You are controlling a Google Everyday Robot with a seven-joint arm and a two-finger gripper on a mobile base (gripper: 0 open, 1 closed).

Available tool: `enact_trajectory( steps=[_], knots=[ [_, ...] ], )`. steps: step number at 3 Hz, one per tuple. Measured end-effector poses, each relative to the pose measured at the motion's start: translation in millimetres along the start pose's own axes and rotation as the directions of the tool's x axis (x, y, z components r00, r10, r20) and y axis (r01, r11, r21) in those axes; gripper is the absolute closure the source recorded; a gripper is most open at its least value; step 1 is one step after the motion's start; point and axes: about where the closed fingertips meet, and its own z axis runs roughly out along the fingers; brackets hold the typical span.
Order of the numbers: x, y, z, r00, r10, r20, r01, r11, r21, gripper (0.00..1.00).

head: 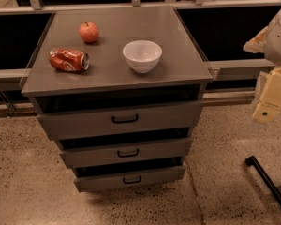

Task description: Open bottom drawer

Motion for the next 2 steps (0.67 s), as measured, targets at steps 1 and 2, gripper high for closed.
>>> enact_trajectory(
  steps=[1, 2],
  knots=[
    [0.0, 0.0, 0.0, 1.0, 0.0, 0.0, 0.0, 1.0, 0.0, 0.0],
    [7.7, -1.9, 17.6, 0.998, 0.037, 0.047, -0.038, 0.9991, 0.02, 0.0]
  ],
)
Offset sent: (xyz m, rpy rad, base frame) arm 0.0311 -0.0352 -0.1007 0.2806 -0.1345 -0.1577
